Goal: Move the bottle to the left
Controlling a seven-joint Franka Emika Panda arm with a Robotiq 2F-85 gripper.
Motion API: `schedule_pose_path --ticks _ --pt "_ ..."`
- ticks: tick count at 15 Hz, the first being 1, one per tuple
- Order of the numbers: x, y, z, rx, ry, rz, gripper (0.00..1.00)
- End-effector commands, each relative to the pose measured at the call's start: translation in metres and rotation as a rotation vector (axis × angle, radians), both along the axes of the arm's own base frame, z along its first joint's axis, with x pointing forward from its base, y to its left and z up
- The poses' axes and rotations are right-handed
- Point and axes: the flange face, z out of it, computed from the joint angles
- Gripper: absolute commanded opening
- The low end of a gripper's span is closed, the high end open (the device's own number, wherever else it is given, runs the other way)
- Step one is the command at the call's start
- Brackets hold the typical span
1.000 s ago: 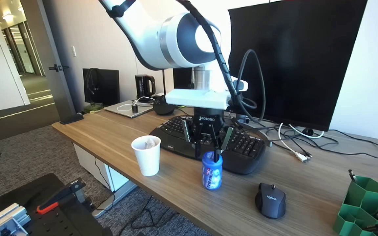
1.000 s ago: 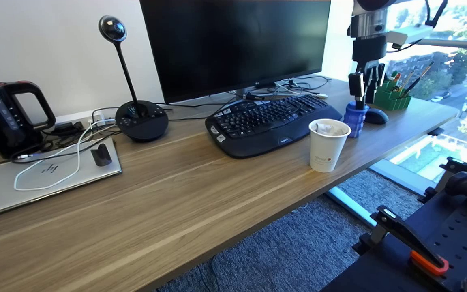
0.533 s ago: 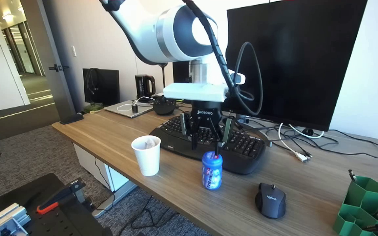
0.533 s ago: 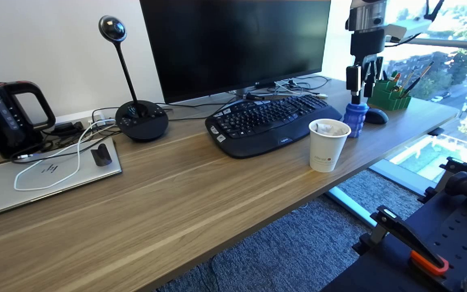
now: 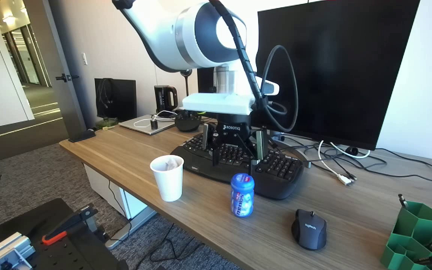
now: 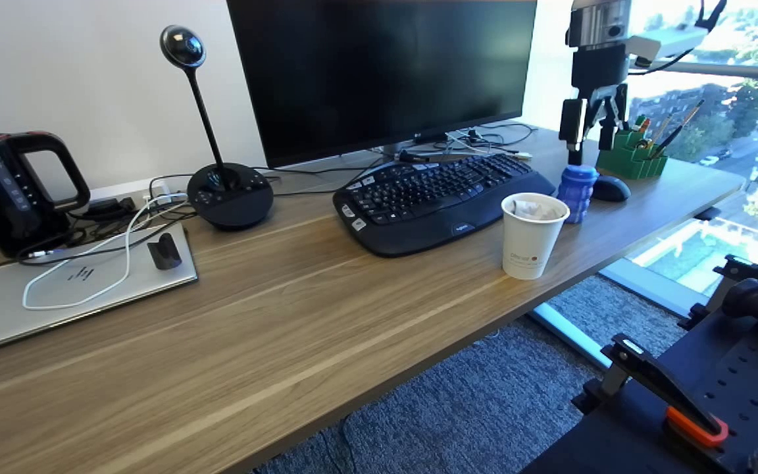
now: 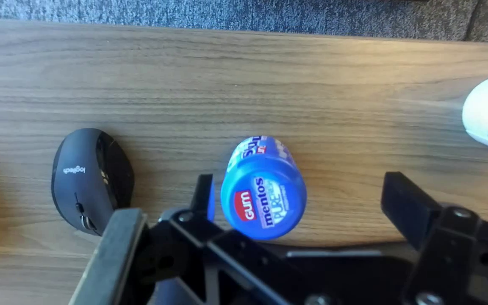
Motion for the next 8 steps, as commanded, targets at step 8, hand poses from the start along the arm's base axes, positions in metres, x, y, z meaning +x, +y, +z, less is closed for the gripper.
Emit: schedule_pose_path --ticks 8 --pt "-0.0148 0.0091 -0.0009 -0.049 0.006 -0.248 1.00"
